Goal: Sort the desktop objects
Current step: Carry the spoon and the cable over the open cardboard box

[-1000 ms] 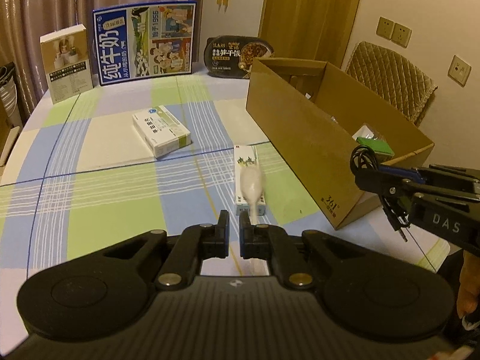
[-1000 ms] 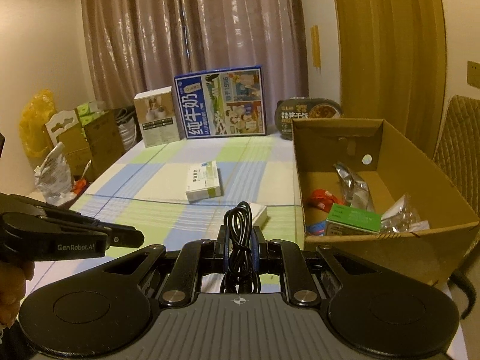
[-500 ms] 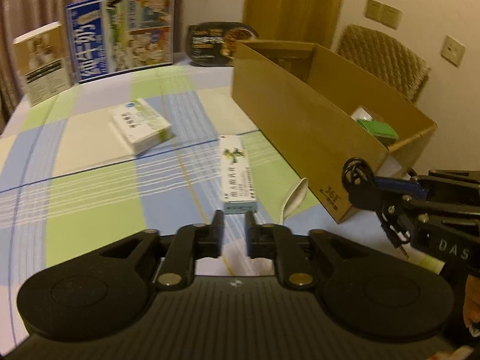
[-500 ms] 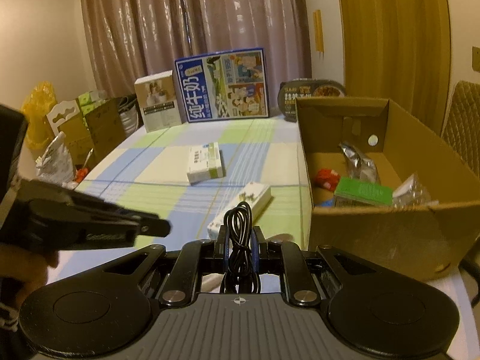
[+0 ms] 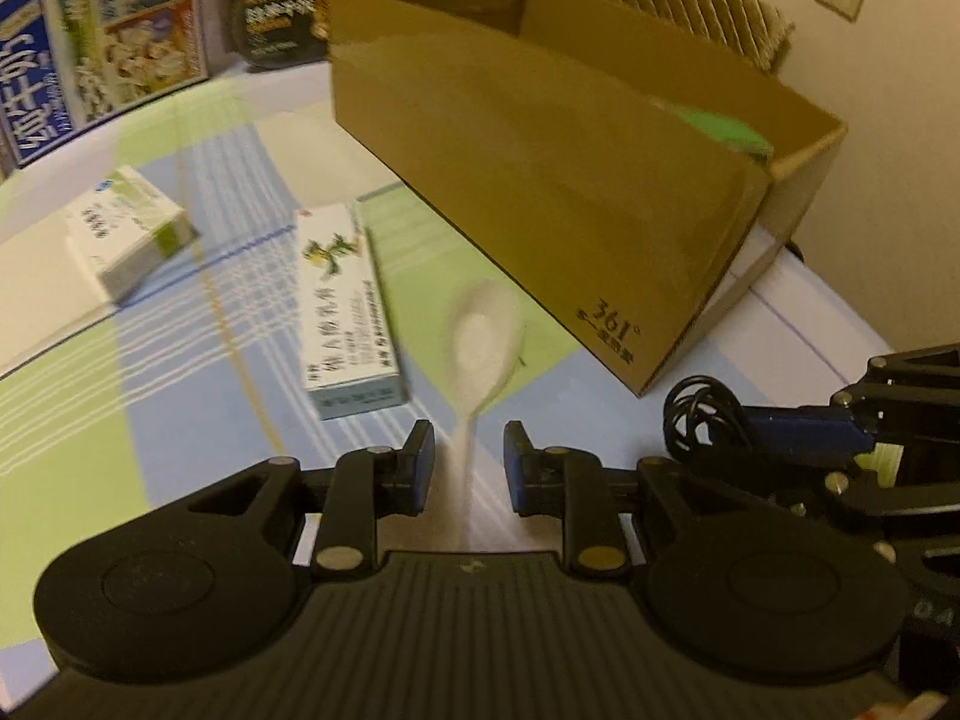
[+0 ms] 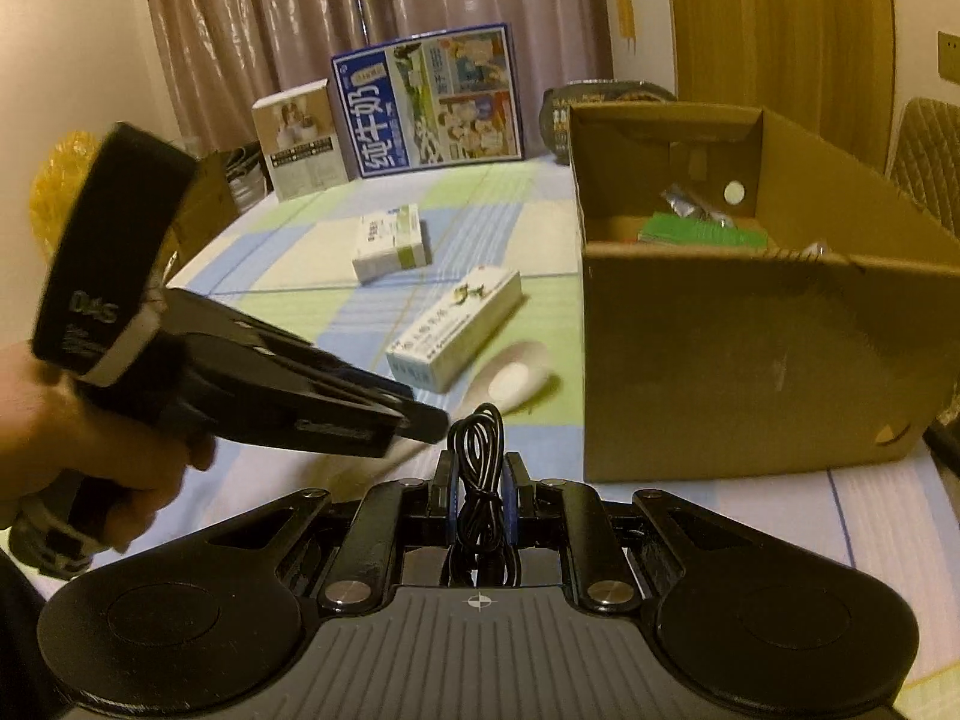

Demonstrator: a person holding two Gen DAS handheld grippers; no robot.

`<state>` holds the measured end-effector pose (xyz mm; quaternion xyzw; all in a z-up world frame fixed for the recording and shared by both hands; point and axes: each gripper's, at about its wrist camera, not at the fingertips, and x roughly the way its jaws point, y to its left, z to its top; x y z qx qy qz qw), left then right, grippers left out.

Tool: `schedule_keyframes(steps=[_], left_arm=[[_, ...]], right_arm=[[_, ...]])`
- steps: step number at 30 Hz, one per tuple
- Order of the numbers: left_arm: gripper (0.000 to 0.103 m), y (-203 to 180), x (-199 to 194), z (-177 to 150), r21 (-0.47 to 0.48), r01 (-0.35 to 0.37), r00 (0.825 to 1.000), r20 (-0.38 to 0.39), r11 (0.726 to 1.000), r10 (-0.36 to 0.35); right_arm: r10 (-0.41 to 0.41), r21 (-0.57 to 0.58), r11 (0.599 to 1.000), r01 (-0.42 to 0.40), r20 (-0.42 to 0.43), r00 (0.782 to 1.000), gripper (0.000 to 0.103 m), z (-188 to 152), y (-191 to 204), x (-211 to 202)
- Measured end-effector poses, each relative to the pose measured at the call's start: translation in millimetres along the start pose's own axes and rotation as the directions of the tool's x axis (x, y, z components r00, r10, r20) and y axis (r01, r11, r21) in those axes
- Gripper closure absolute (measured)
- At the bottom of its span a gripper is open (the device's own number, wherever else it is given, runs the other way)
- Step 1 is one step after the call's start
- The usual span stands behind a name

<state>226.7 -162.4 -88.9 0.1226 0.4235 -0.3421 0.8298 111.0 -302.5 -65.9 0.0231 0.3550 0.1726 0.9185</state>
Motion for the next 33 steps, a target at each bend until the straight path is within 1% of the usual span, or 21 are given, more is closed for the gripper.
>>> schedule_keyframes(steps=[3, 6, 8, 9, 10, 12, 15, 26, 33], left_arm=[[0.083, -2, 12, 0, 0.009, -0.009, 1.000, -0.023, 1.000, 0.010], [0.083, 1, 14, -1, -0.007, -0.011, 1.000, -0.018, 1.000, 0.010], [0.084, 1, 14, 0, -0.002, -0.013, 1.000, -0.022, 1.000, 0.013], [0.089, 0, 14, 0, 0.005, -0.018, 1.000, -0.025, 1.000, 0.018], [0.099, -1, 14, 0, 0.017, -0.034, 0.999, -0.033, 0.999, 0.035], [0.099, 2, 11, 0, 0.011, -0.023, 0.999, -0.048, 1.000, 0.024], [0.099, 3, 4, -3, 0.001, -0.028, 0.999, -0.038, 1.000, 0.028], [0.099, 7, -35, -13, -0.043, -0.062, 0.998, 0.024, 0.997, 0.063], [0.099, 11, -59, -5, -0.058, -0.085, 0.994, 0.067, 0.995, 0.088]], right_arm=[[0.001, 0.006, 1.000, -0.001, -0.007, 1.000, 0.092, -2, -2, 3], [0.000, 0.011, 1.000, 0.001, -0.011, 1.000, 0.092, -3, -5, 5], [-0.001, 0.014, 1.000, 0.001, -0.012, 1.000, 0.092, -3, -5, 6], [0.000, 0.014, 1.000, 0.000, -0.012, 1.000, 0.092, -3, -5, 6], [0.000, 0.014, 1.000, 0.000, -0.012, 1.000, 0.092, -3, -6, 7], [0.001, 0.012, 1.000, -0.001, -0.009, 1.000, 0.092, -3, -5, 6], [0.002, 0.010, 1.000, -0.002, -0.004, 1.000, 0.092, -3, -5, 6], [0.011, -0.015, 1.000, -0.010, 0.024, 1.000, 0.092, 3, 6, 0], [0.019, -0.036, 0.999, -0.016, 0.066, 0.998, 0.092, 14, 15, -9]])
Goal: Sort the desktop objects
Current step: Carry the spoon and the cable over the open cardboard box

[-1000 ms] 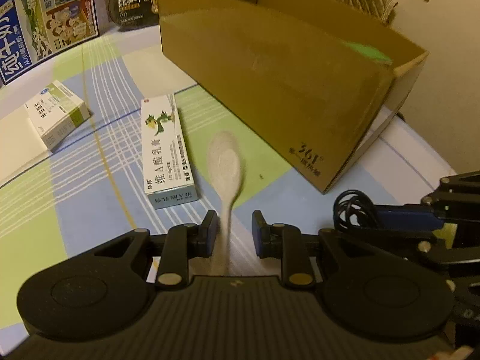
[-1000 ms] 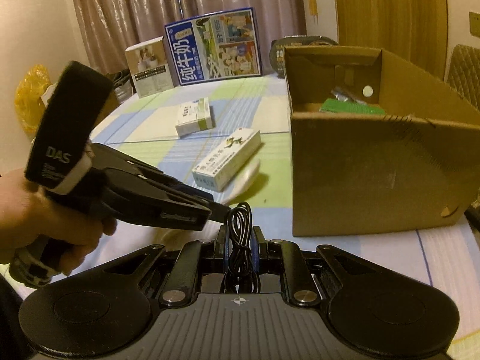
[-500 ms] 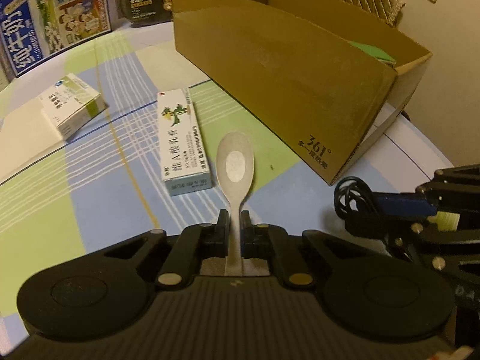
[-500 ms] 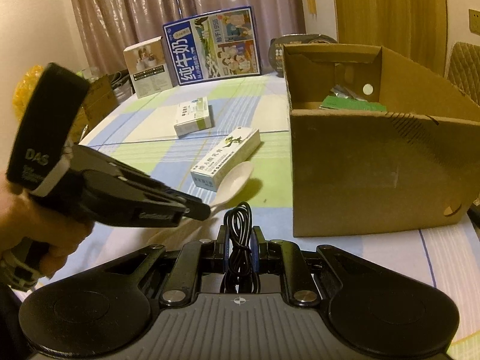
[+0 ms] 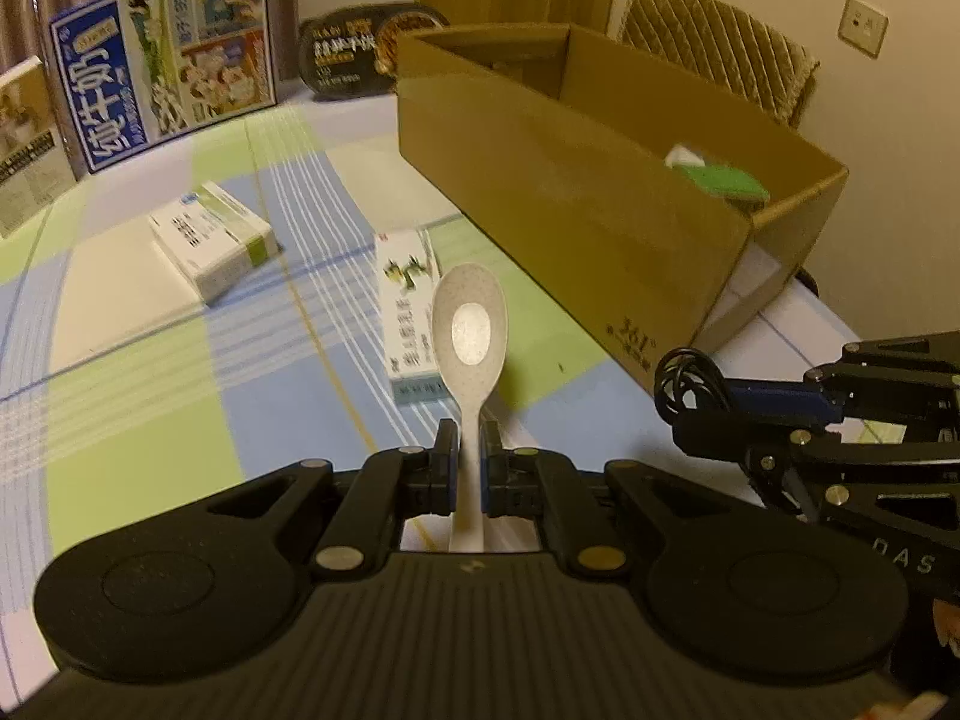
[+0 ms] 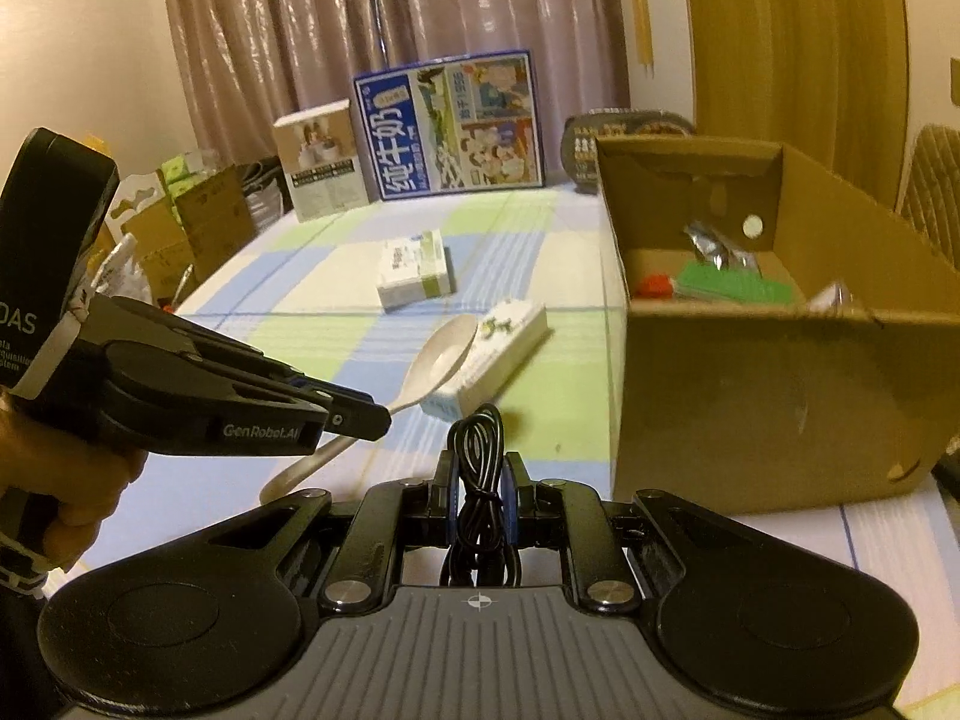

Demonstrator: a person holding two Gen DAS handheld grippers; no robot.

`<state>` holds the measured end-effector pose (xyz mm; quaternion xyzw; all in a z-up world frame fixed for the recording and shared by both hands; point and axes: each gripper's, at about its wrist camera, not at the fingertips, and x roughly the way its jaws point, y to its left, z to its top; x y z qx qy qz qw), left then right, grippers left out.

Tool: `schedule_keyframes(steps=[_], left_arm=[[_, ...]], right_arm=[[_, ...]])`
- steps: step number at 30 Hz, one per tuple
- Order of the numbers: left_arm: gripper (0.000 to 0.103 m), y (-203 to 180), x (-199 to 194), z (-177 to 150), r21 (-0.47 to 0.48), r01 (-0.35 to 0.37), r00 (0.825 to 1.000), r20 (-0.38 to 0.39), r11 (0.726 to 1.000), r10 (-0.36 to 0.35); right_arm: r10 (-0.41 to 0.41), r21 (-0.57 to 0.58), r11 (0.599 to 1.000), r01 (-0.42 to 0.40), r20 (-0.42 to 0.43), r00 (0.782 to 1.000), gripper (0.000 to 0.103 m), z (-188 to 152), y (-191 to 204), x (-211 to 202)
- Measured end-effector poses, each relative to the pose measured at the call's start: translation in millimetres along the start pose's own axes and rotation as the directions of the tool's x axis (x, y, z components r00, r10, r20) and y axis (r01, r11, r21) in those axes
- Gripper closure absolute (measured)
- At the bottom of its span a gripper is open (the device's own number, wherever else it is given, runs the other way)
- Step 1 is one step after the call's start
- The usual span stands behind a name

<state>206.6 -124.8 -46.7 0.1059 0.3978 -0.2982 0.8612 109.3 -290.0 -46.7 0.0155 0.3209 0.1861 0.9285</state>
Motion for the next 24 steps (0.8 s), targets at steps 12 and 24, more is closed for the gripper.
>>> schedule_keyframes(steps=[12, 24], left_arm=[[0.099, -9, -34, 45, -0.001, -0.011, 0.995, 0.098, 1.000, 0.011], [0.099, -56, -23, 122, 0.043, 0.041, 0.983, 0.176, 0.998, -0.048]], right_arm=[[-0.031, 0.028, 0.999, 0.027, 0.137, 0.990, 0.092, 53, -12, -25], [-0.128, 0.025, 0.992, 0.126, 0.260, 0.957, 0.092, 107, -73, -47]])
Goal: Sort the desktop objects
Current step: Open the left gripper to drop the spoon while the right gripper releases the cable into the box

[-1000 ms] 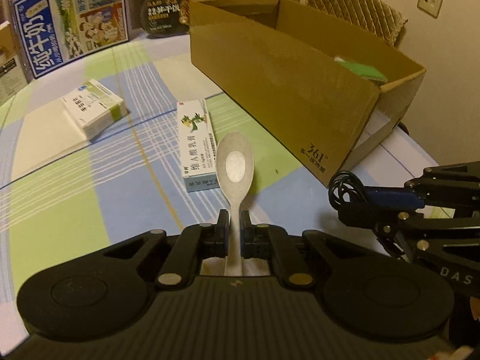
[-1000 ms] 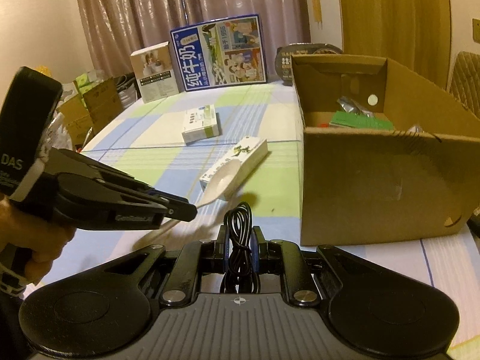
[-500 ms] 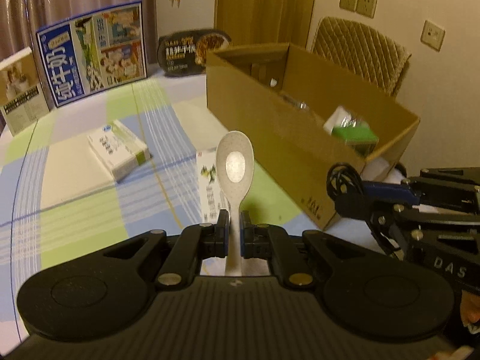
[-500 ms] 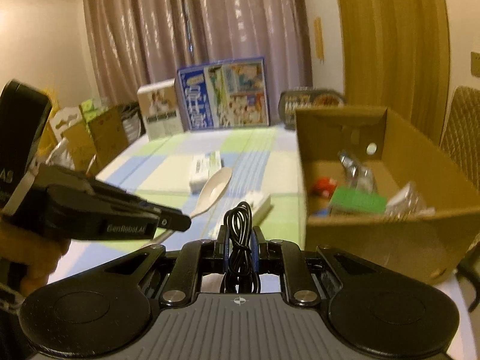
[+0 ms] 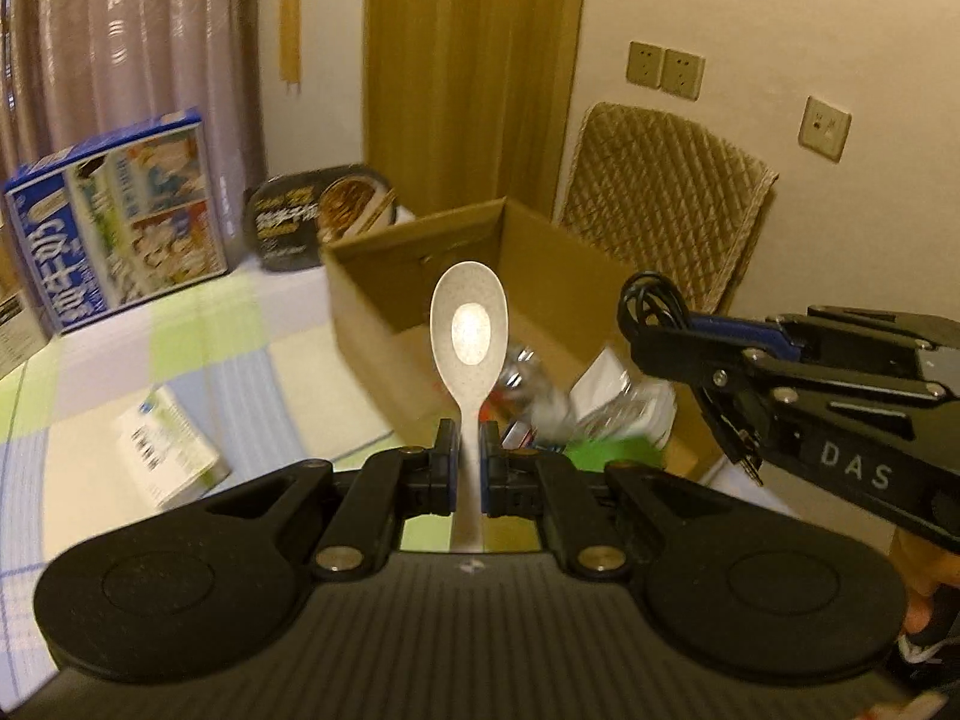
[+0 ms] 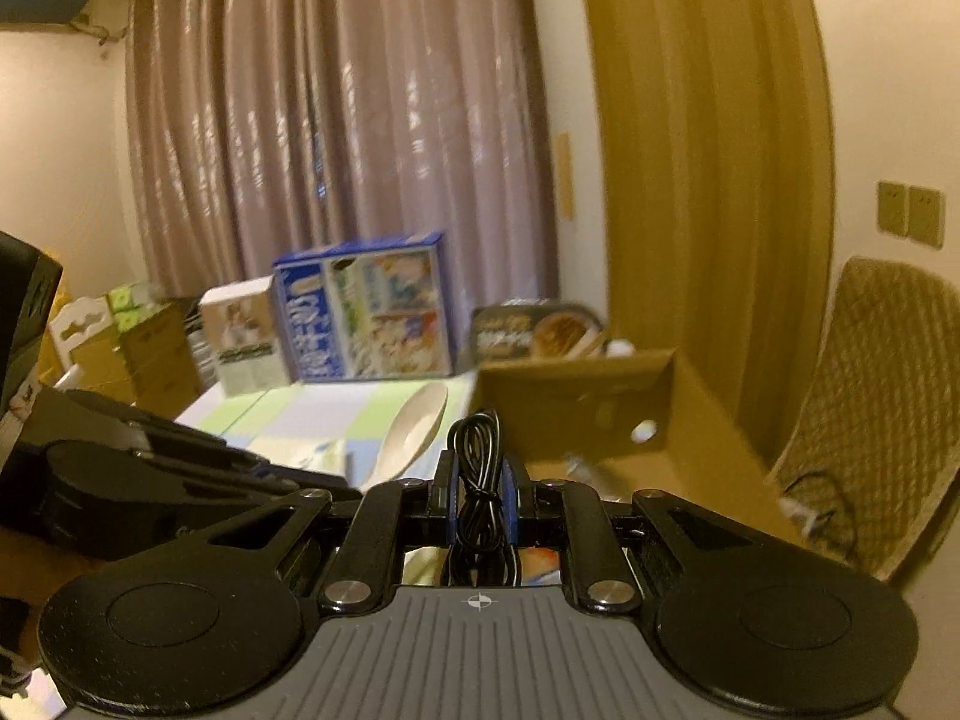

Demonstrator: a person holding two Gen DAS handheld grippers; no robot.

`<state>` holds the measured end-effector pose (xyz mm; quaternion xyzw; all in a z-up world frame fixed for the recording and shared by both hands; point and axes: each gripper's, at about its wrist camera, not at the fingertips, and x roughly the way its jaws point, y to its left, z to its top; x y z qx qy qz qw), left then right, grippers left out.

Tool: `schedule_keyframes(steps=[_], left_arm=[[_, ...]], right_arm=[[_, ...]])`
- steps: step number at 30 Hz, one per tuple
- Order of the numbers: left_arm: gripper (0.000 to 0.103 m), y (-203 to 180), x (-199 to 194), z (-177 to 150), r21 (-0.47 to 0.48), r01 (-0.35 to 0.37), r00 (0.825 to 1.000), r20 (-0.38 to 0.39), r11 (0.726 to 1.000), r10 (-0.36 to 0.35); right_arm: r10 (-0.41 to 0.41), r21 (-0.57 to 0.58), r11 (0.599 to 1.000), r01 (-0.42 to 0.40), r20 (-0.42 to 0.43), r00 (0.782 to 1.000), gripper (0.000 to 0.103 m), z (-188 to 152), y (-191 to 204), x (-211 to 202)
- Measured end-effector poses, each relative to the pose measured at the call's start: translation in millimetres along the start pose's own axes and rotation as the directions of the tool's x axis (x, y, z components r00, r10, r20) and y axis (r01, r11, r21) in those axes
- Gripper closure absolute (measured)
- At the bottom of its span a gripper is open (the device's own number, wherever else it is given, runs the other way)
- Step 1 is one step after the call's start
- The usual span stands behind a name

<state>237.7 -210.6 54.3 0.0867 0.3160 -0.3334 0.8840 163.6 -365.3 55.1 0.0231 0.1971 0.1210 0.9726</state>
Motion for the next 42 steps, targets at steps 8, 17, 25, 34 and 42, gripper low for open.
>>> schedule_keyframes(steps=[8, 17, 25, 34, 42], left_arm=[[0.099, -23, 40, 30, -0.005, 0.036, 0.999, 0.004, 0.999, -0.036], [0.093, -29, 71, 30, 0.003, 0.006, 1.000, -0.011, 1.000, -0.006], [0.091, -14, 69, 19, -0.035, -0.010, 1.000, -0.026, 0.999, 0.009], [0.072, -6, 53, 16, -0.066, -0.030, 1.000, -0.004, 0.997, 0.030], [0.040, 0, 35, 5, -0.078, -0.069, 0.997, 0.020, 0.995, 0.070]], right_arm=[[-0.053, 0.004, 0.999, 0.054, -0.016, 0.998, 0.092, 5, -48, 25], [-0.061, 0.030, 0.998, 0.062, -0.045, 0.997, 0.092, -3, -71, 42], [-0.052, 0.036, 0.998, 0.054, -0.062, 0.997, 0.092, -9, -73, 47], [-0.026, 0.060, 0.998, 0.029, -0.046, 0.999, 0.072, -3, -72, 51], [-0.042, 0.073, 0.996, 0.045, -0.046, 0.998, 0.052, -4, -75, 39]])
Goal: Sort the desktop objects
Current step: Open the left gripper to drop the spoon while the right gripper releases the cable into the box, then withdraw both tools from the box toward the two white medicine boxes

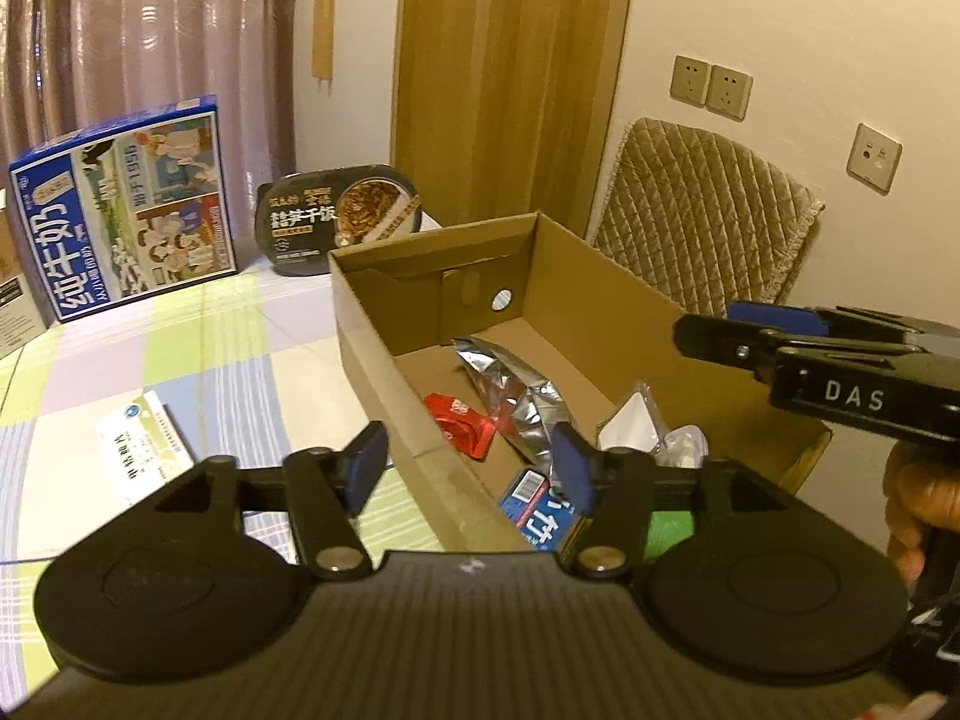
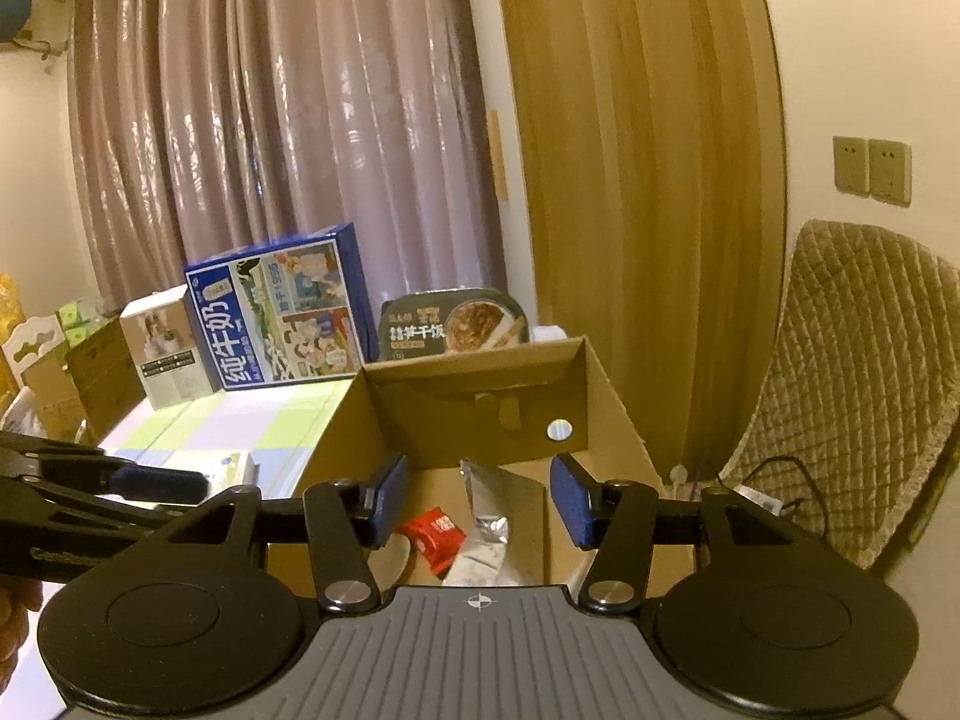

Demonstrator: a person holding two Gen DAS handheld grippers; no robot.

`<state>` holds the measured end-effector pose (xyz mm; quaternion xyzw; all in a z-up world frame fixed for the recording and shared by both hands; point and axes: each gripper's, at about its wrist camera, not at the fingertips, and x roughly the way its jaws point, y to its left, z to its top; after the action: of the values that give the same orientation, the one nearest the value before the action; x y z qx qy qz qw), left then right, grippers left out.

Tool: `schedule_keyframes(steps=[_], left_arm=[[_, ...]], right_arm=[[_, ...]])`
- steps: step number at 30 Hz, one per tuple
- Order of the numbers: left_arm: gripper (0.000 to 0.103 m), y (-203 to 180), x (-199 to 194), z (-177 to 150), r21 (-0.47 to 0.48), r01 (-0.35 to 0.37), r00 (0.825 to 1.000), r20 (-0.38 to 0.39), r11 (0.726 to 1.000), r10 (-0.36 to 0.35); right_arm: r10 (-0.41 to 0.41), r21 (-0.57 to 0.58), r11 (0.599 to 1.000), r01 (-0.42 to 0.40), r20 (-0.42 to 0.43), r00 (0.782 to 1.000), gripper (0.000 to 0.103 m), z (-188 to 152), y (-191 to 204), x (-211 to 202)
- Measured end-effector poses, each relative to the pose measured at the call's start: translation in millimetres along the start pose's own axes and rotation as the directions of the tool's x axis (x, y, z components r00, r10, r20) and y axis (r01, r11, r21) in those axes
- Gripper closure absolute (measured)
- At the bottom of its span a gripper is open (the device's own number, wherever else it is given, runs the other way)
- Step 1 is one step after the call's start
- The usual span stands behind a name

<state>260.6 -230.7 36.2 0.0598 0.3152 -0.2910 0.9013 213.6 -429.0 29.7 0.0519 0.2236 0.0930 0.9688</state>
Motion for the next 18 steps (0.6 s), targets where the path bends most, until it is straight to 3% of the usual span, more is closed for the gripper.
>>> schedule_keyframes(steps=[3, 9, 12, 14, 18], left_arm=[[0.031, 2, -9, -6, 0.000, -0.007, 1.000, 0.005, 1.000, 0.007], [0.013, 8, -30, -21, -0.020, -0.021, 1.000, -0.005, 1.000, 0.021], [0.004, 10, -43, -30, -0.030, -0.022, 1.000, -0.013, 0.999, 0.021], [0.002, 10, -53, -38, -0.035, -0.023, 0.999, -0.023, 0.999, 0.022], [0.001, 13, -73, -53, -0.052, -0.052, 0.998, -0.025, 0.997, 0.051]], right_arm=[[-0.007, 0.021, 1.000, 0.007, -0.002, 1.000, 0.050, -3, -1, -10], [-0.017, 0.057, 0.998, 0.017, -0.012, 1.000, 0.035, -9, 5, -33], [-0.011, 0.073, 0.997, 0.013, -0.034, 0.999, 0.020, -12, 15, -44], [-0.009, 0.076, 0.997, 0.012, -0.044, 0.999, 0.006, -15, 23, -53], [0.005, 0.066, 0.998, -0.001, -0.066, 0.998, 0.002, -20, 41, -67]])
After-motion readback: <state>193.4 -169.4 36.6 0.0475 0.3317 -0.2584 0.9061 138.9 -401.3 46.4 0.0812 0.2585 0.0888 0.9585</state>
